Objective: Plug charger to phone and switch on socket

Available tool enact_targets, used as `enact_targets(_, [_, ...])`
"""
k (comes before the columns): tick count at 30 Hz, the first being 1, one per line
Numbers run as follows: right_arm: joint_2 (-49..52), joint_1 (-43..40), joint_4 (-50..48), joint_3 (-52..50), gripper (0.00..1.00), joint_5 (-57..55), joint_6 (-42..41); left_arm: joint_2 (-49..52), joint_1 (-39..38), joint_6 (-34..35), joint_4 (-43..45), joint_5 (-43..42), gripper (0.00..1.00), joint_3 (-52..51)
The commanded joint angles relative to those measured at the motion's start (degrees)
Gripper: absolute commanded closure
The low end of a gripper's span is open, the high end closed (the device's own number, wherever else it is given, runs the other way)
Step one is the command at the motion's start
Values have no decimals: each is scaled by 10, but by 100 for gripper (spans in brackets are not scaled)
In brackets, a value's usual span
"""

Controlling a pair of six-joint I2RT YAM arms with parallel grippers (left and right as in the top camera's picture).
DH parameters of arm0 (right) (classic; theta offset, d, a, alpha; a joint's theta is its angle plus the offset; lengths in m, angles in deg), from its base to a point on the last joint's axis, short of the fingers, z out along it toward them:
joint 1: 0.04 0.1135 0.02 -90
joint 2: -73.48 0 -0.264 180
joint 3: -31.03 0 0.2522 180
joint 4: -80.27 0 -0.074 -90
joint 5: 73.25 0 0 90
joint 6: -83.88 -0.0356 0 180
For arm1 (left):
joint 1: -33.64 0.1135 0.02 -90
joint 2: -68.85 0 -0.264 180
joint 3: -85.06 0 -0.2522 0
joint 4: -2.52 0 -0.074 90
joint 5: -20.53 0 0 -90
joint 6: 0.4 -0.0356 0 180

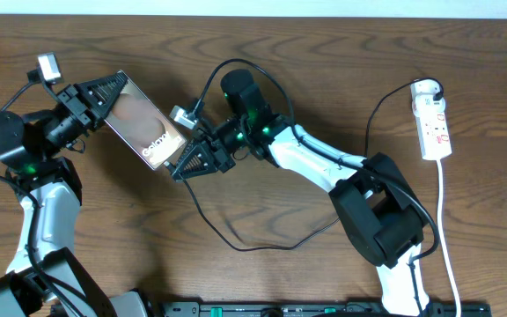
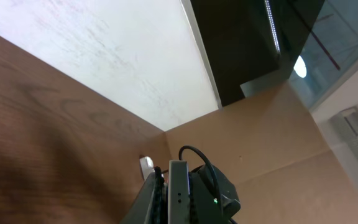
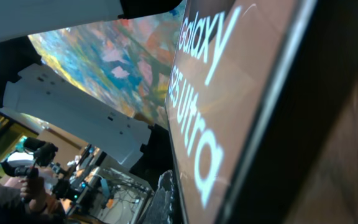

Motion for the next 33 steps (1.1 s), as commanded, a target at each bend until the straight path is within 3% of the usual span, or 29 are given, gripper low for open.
enact_targets(1, [-4, -11, -2, 3, 97, 7, -1, -2, -1, -9, 5, -19, 92, 8])
enact_targets(33, [-4, -18, -2, 3, 97, 7, -1, -2, -1, -8, 5, -37, 93, 8])
